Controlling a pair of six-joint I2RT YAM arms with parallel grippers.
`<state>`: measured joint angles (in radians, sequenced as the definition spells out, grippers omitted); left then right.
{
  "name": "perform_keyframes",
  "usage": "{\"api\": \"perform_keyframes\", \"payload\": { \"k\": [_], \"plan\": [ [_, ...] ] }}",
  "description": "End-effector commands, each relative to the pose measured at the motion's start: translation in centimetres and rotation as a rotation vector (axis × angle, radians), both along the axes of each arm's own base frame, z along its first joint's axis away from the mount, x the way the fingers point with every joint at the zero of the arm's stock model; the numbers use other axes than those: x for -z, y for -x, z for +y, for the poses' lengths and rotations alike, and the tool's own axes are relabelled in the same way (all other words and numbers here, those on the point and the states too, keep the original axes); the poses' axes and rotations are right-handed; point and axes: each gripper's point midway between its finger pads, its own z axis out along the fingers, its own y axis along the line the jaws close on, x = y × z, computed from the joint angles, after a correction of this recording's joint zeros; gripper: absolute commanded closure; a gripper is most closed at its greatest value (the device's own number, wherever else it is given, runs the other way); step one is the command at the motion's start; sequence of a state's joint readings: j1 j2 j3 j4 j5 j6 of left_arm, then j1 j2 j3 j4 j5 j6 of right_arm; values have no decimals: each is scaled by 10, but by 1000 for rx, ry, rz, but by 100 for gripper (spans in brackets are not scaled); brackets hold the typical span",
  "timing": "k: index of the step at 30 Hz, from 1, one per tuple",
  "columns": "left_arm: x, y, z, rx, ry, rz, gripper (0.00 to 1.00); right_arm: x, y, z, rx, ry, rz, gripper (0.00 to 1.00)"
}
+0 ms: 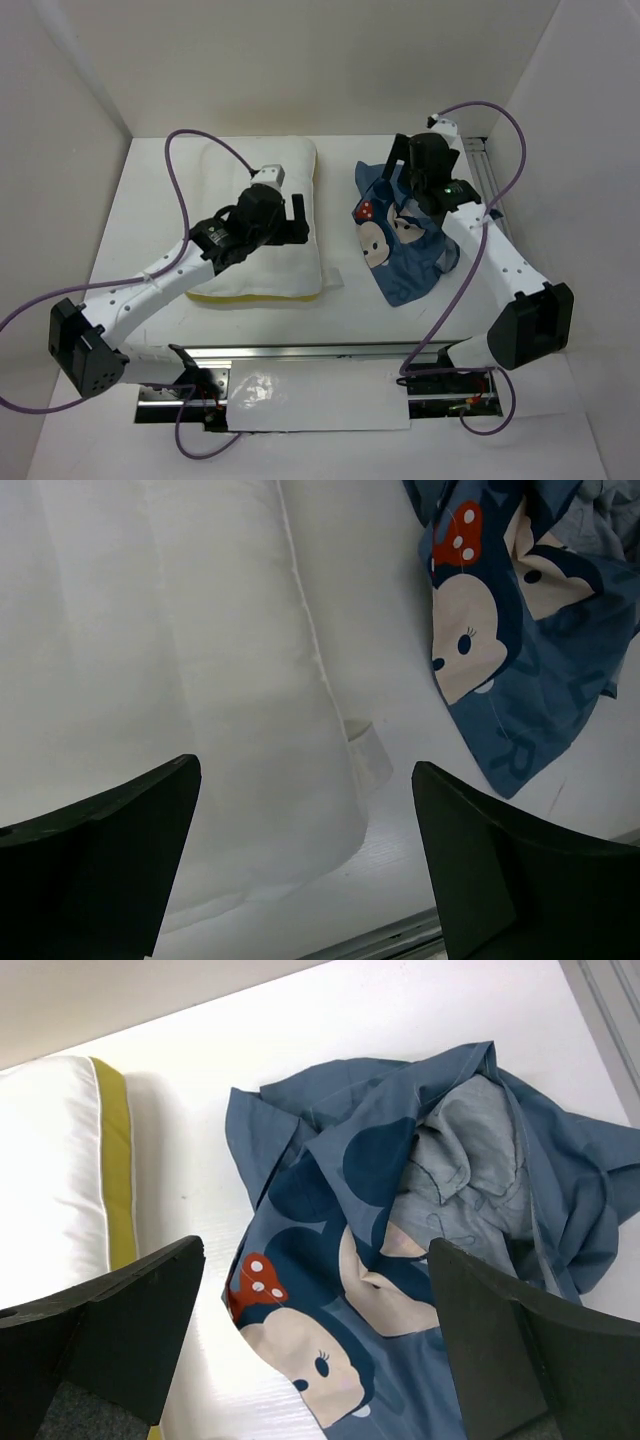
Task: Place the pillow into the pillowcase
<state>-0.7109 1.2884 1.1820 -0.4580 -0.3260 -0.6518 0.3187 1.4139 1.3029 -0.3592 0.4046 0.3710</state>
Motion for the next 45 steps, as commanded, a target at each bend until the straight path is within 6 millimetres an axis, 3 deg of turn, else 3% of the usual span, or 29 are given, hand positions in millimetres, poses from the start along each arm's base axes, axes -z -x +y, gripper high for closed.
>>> {"api": "perform_keyframes", "payload": {
  "k": [1,6,7,8,10,11,12,14,15,16,19,21,22,23,24,25,26,27,28,29,30,32,34,36,38,41,42,44,45],
  "plan": [
    [-12,-8,-26,89,48,-42,0,-15,-3,1,8,-13,-71,0],
    [15,-19,-63,174,39,22,0,13,8,-16,79,49,1,0],
    [11,-21,-80,212,70,14,0,20,10,-32,197,53,4,0],
    [28,-22,-98,258,72,55,0,29,18,-46,274,56,34,0],
    [40,-25,-115,299,64,75,0,38,25,-70,347,105,76,0],
    [32,-29,-130,320,84,57,0,50,26,-86,387,123,120,0],
    [54,-36,-137,318,58,93,0,51,24,-92,393,114,131,0],
    [52,-47,-159,339,74,79,0,61,19,-111,417,108,168,0],
    [75,-52,-164,342,39,115,0,58,14,-115,401,111,172,0],
    [69,-61,-173,343,51,98,0,66,9,-115,352,117,210,0],
    [95,-76,-188,336,36,132,0,68,-21,-115,243,91,168,0],
    [103,-82,-198,337,47,138,0,57,-43,-118,211,60,111,0],
    [102,-89,-202,329,51,121,0,69,-55,-112,138,60,132,0],
    [120,-92,-205,321,41,147,1,70,-64,-113,132,51,129,0],
    [126,-95,-205,307,26,150,3,57,-78,-118,128,54,100,0],
    [123,-103,-208,294,26,130,7,74,-90,-116,100,63,133,0],
    [138,-104,-208,292,8,154,9,75,-98,-122,106,72,133,0],
    [145,-103,-208,291,0,164,12,60,-112,-122,107,70,95,0],
    [146,-107,-209,283,-3,158,13,64,-119,-127,90,86,109,0],
    [151,-108,-208,269,-8,164,13,81,-130,-119,42,71,135,0],
    [158,-109,-209,268,-12,170,15,71,-140,-119,17,66,122,0],
    [158,-115,-216,263,8,157,15,89,-152,-103,-81,39,150,0],
    [161,-116,-223,282,25,160,22,87,-163,-91,-155,21,118,0],
    [163,-118,-228,293,44,148,46,86,-169,-71,-303,20,73,0],
    [165,-112,-222,292,34,161,100,86,-166,-48,-498,63,28,0],
    [155,-104,-205,266,28,134,100,89,-159,-12,-707,136,-35,0],
    [155,-87,-187,265,18,145,100,88,-157,-3,-741,144,-43,0],
    [148,-72,-178,277,58,133,100,91,-158,20,-777,182,-43,0],
    [166,-54,-164,281,46,180,100,100,-160,25,-777,200,-21,0]
  ]
}}
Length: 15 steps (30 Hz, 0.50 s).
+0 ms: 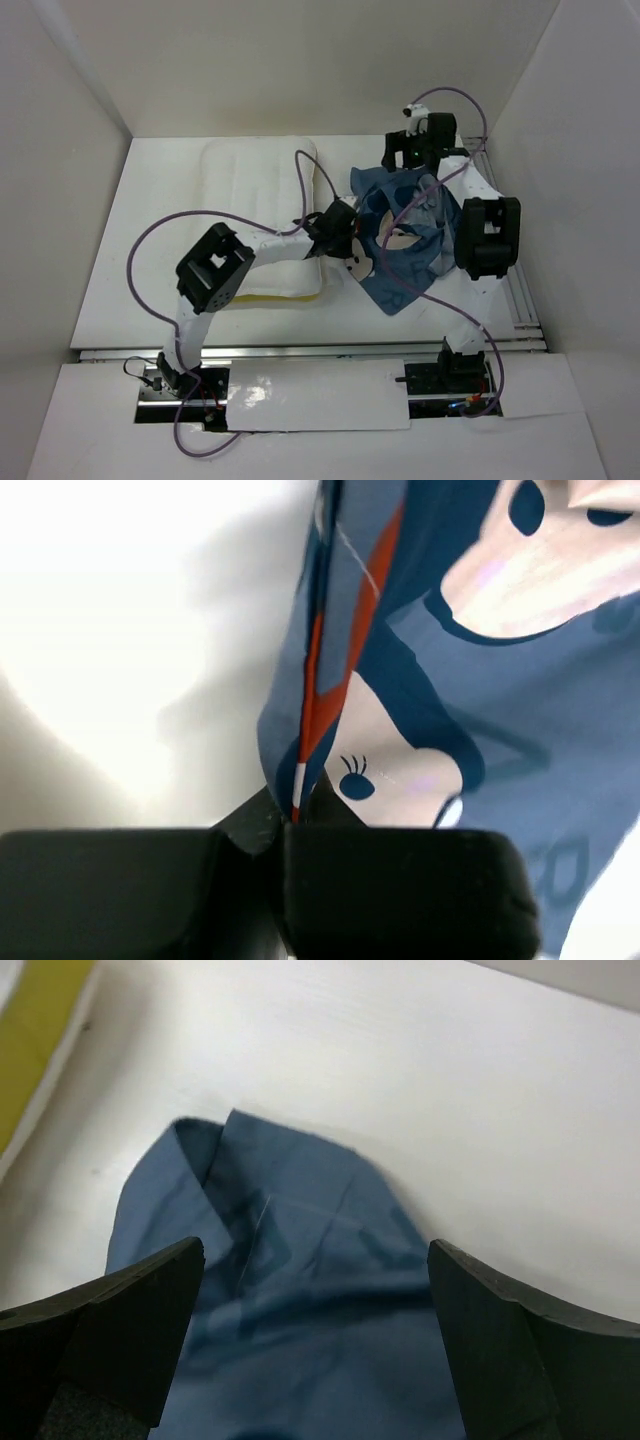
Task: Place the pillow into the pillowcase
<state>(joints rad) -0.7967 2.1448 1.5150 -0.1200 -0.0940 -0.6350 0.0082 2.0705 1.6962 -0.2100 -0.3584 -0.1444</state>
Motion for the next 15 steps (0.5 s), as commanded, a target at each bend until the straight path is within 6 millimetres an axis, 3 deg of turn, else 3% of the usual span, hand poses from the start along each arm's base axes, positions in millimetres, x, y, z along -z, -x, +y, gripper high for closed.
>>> {"api": "perform_keyframes", "payload": {
  "k": [1,2,3,5,6,9,13,15],
  "plan": [
    [-41,19,10,14,106,-56,100,-17,-8,66,-229,59,-134,0],
    [-41,27,11,21,120,-32,100,-13,-11,72,-233,76,-136,0],
    [-32,35,19,14,107,-9,100,5,-12,80,-247,97,-104,0],
    [-37,44,21,16,115,-7,100,14,-9,102,-287,109,-76,0],
    [-33,49,26,16,105,3,100,31,-5,113,-309,129,-40,0],
    [-29,54,31,9,78,8,100,45,4,135,-380,154,-26,0],
    [-30,56,36,-11,74,4,100,74,32,171,-475,167,44,0],
    [-36,57,38,-11,82,-3,100,76,26,174,-423,174,23,3]
  ]
}}
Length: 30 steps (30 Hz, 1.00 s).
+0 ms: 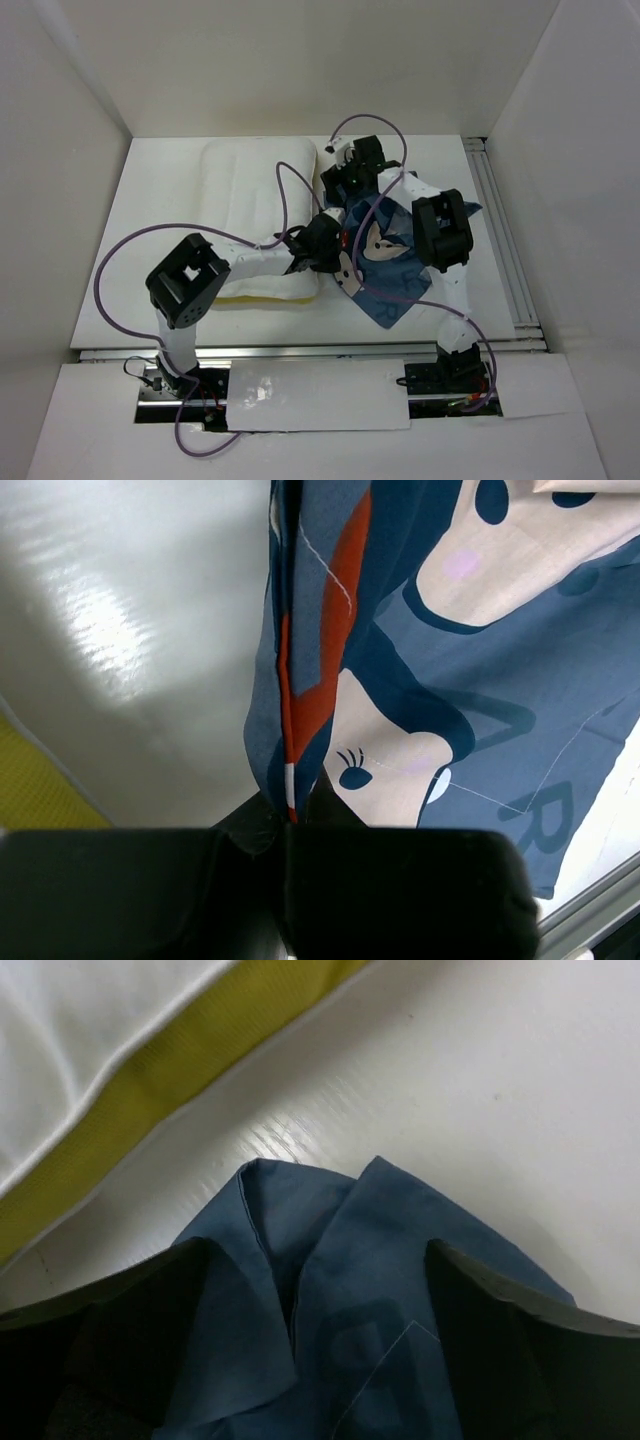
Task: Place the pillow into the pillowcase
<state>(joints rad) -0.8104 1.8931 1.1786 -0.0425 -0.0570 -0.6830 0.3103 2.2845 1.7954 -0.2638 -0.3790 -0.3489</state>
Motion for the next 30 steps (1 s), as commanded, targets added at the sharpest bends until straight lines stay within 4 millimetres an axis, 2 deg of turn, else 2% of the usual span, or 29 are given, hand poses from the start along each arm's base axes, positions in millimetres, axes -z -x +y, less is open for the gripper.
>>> {"api": "perform_keyframes", "payload": {
  "k": [1,2,4,5,6,9,10,13,14,15,16,17,18,19,20,21,22,24,26,27,28,30],
  "plan": [
    [-22,0,0,-17,36,-42,100,-6,-5,7,40,23,-54,10],
    [-28,-2,-1,-17,50,-55,100,-9,-11,3,112,10,-57,18],
    [-29,2,-1,-14,46,-60,100,-3,-16,-3,175,15,-57,25],
    [-29,2,-1,-14,46,-60,100,2,-15,-3,169,-5,-34,25],
    [-29,2,-1,-14,46,-60,100,-1,-13,2,155,-27,-20,25],
    [-34,0,0,-22,49,-73,100,16,-8,4,151,-22,50,25],
    [-36,0,2,-29,46,-80,100,24,-4,4,145,-18,75,25],
    [-35,5,3,-27,45,-87,100,34,7,15,117,-18,94,25],
    [-36,6,5,-27,45,-87,100,44,14,17,125,-5,111,25],
    [-36,6,5,-27,45,-87,100,46,15,17,125,-4,113,30],
    [-36,6,5,-27,45,-87,100,47,17,21,127,11,106,52],
    [-35,8,3,-25,40,-92,100,45,20,25,126,28,115,61],
    [-32,9,6,-38,33,-87,100,52,20,22,138,46,126,69],
    [-36,8,6,-38,40,-93,100,54,19,20,145,57,133,89],
    [-36,8,6,-38,40,-93,100,56,19,25,149,59,132,100],
    [-36,8,6,-38,40,-93,100,57,20,23,163,63,143,100],
    [-34,8,9,-36,22,-97,100,45,18,25,178,42,135,100],
    [-47,7,6,-26,28,-133,100,17,5,19,218,-14,81,100],
    [-60,-1,6,-24,19,-185,100,-47,-18,9,354,-79,-61,100],
    [-69,-4,4,-16,29,-207,100,-75,-28,-5,443,-99,-122,100],
    [-81,-10,2,-23,13,-246,100,-129,-36,-33,629,-130,-238,100],
    [-113,-17,2,-31,37,-313,100,-187,-38,-72,844,-183,-371,100]
  ]
}}
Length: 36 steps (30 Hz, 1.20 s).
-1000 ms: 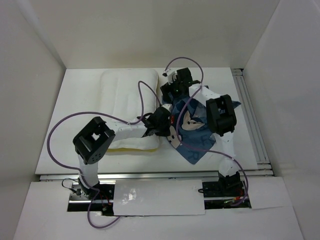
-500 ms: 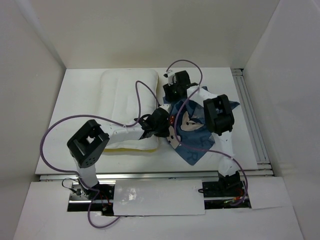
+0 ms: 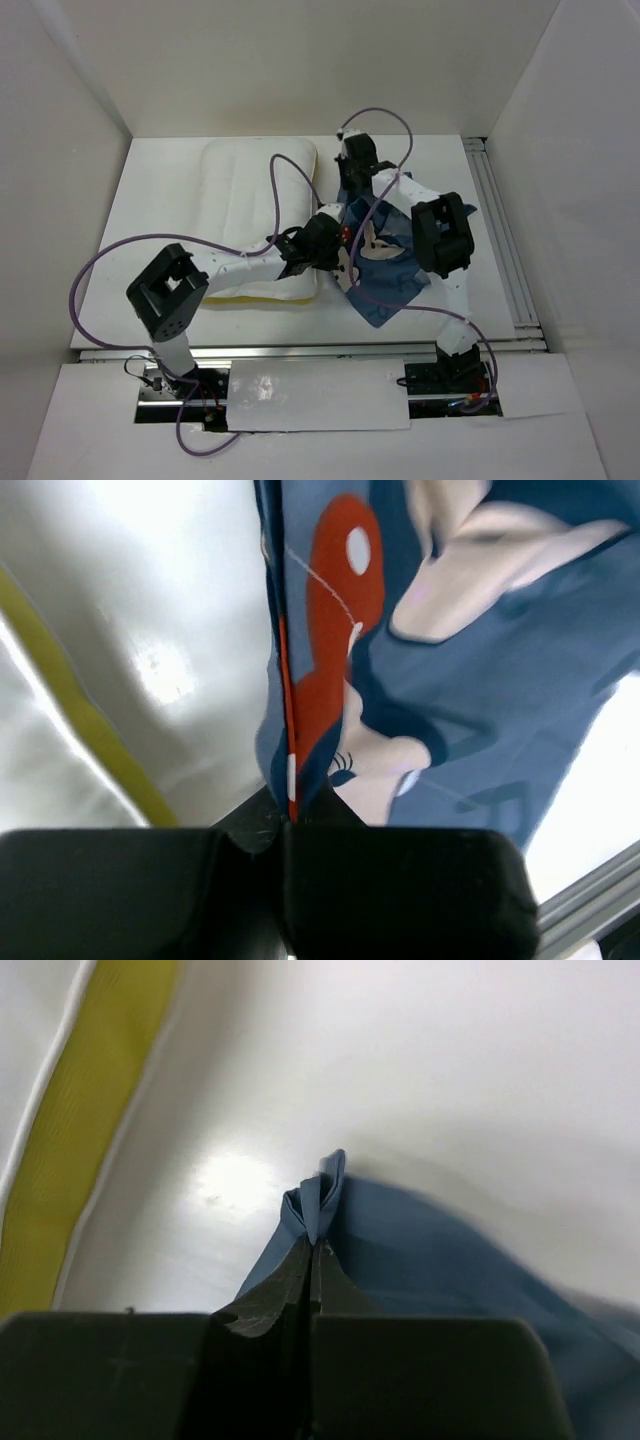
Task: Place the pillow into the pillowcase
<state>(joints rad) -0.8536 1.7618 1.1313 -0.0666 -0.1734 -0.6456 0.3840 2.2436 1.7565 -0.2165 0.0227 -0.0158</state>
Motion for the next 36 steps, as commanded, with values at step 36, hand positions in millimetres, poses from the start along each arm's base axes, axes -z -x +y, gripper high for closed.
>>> {"api": "perform_keyframes", "payload": {
  "k": [36],
  "plan": [
    [-381,2,228,-690,16,-814,100,-465,190,-336,1277,52,-871,100]
  ]
}}
